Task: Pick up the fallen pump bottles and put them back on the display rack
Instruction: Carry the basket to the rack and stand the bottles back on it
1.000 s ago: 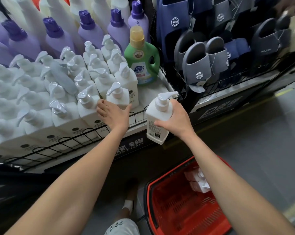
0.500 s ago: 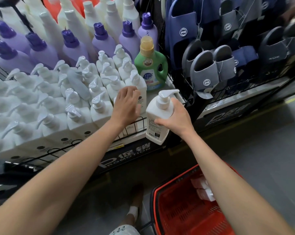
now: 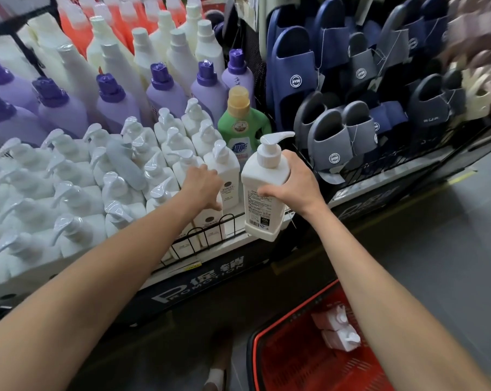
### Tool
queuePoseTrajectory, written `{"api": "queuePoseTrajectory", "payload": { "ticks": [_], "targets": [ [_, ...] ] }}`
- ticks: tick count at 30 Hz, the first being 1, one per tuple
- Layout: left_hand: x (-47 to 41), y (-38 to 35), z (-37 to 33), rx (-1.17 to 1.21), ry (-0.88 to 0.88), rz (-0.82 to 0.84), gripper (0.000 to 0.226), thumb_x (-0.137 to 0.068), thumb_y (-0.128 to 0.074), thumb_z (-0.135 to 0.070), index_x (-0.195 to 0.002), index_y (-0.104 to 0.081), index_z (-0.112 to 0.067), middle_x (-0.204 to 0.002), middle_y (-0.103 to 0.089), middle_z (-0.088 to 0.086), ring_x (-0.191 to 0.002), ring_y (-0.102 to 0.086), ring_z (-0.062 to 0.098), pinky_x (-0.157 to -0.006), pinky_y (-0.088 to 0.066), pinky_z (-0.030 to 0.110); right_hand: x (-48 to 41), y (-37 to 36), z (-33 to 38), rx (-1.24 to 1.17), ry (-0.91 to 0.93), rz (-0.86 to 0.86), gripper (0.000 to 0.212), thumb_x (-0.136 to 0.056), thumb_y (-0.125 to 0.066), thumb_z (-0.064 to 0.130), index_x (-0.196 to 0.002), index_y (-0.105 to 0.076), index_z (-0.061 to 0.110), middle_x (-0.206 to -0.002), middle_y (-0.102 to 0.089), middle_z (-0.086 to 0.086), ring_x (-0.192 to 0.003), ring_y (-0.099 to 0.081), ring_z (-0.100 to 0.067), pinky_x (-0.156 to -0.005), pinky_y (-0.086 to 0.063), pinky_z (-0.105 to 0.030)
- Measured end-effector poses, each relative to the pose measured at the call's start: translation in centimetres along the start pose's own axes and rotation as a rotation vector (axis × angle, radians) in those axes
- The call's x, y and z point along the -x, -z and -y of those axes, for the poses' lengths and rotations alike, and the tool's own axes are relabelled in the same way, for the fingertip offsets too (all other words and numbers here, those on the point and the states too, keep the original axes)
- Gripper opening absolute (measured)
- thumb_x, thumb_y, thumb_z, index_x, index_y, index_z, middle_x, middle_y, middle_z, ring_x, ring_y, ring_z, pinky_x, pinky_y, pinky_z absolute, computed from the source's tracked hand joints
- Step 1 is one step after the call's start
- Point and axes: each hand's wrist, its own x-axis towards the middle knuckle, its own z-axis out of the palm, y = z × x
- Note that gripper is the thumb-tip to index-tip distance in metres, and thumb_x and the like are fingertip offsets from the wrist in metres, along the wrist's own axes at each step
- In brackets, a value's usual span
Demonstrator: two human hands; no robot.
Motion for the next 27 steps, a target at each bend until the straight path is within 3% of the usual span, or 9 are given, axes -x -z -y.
{"api": "queuePoseTrajectory", "payload": {
  "ticks": [4,7,9,12,15,19,22,25,27],
  "targets": [
    [-0.3,-0.1,0.3,0.142,0.011,0.050,0.075,-0.074,-0.052,-0.079,-0.124,-0.056,-0.023,-0.118,-0.062,0.000,-0.113,-0.052,0.025,-0.084,-0.038,0.037,-0.5,0.9,0.8,-0.022,0.015,0.022,0.073,-0.047,-0.074,0.043,-0.114,-0.053,0.021,-0.106,-0.059,0.002,-0.097,-0.055,-0.019,-0.088,-0.049,-0.045],
    [-0.5,0.4,0.5,0.359,0.006,0.072,0.101,-0.069,-0.053,-0.082,-0.149,-0.026,-0.027,-0.137,-0.055,0.003,-0.126,-0.046,0.030,-0.099,-0.036,0.046,-1.1,1.4,1.5,-0.001,0.040,0.025,0.073,-0.047,-0.073,0.043,-0.113,-0.054,0.020,-0.104,-0.061,0.002,-0.096,-0.056,-0.019,-0.087,-0.049,-0.045],
    [-0.5,1.3,0.6,0.508,-0.068,-0.018,0.109,-0.069,-0.063,-0.075,-0.152,-0.014,-0.024,-0.146,-0.045,0.004,-0.133,-0.041,0.030,-0.108,-0.031,0.051,-1.5,1.8,2.1,-0.012,0.067,0.015,0.073,-0.047,-0.074,0.043,-0.113,-0.054,0.018,-0.104,-0.062,0.001,-0.095,-0.057,-0.020,-0.087,-0.049,-0.046],
    [-0.8,2.9,0.7,1.026,-0.256,-0.075,0.101,-0.069,-0.082,-0.046,-0.148,-0.026,-0.017,-0.131,-0.049,0.002,-0.127,-0.046,0.024,-0.108,-0.037,0.044,-2.2,2.4,2.8,-0.092,0.106,0.000,0.074,-0.047,-0.077,0.038,-0.115,-0.054,0.017,-0.106,-0.062,-0.001,-0.098,-0.058,-0.021,-0.088,-0.049,-0.047],
    [-1.1,3.6,0.6,1.381,-0.277,-0.094,0.100,-0.063,-0.084,-0.041,-0.143,-0.034,-0.008,-0.129,-0.052,0.003,-0.119,-0.054,0.017,-0.099,-0.049,0.035,-3.2,2.6,3.5,-0.162,0.142,0.047,0.076,-0.048,-0.080,0.028,-0.119,-0.054,0.019,-0.111,-0.061,-0.003,-0.102,-0.058,-0.021,-0.092,-0.049,-0.041],
    [-0.8,3.8,0.6,1.412,-0.203,-0.265,0.092,-0.061,-0.086,-0.016,-0.135,-0.032,-0.012,-0.119,-0.044,-0.012,-0.114,-0.046,0.005,-0.093,-0.045,0.016,-4.4,1.9,3.4,-0.164,0.155,0.175,0.087,-0.050,-0.084,0.018,-0.129,-0.048,0.022,-0.118,-0.059,-0.005,-0.109,-0.055,-0.020,-0.096,-0.046,-0.033],
    [-0.3,3.5,0.1,1.287,-0.130,-0.411,0.089,-0.060,-0.087,0.001,-0.133,-0.038,-0.011,-0.107,-0.039,-0.015,-0.104,-0.041,0.003,-0.090,-0.039,0.017,-5.1,0.7,3.0,-0.080,0.189,0.249,0.098,-0.044,-0.082,0.028,-0.134,-0.044,0.030,-0.125,-0.055,-0.003,-0.118,-0.051,-0.020,-0.104,-0.042,-0.039],
    [-0.3,3.1,0.1,1.226,-0.110,-0.393,0.088,-0.061,-0.088,-0.004,-0.135,-0.040,0.001,-0.113,-0.036,-0.004,-0.107,-0.039,0.010,-0.089,-0.035,0.018,-5.7,0.1,2.9,-0.078,0.199,0.305,0.096,-0.043,-0.080,0.024,-0.133,-0.045,0.029,-0.128,-0.053,-0.004,-0.120,-0.050,-0.020,-0.105,-0.042,-0.036],
    [-0.4,2.4,0.3,1.236,-0.111,-0.327,0.093,-0.059,-0.090,-0.026,-0.135,-0.039,-0.004,-0.117,-0.038,-0.001,-0.106,-0.044,0.014,-0.090,-0.044,0.025,-5.6,-0.3,2.6,-0.100,0.188,0.346,0.096,-0.047,-0.081,0.012,-0.134,-0.044,0.025,-0.129,-0.054,-0.004,-0.119,-0.050,-0.018,-0.103,-0.041,-0.028]
  ]
}}
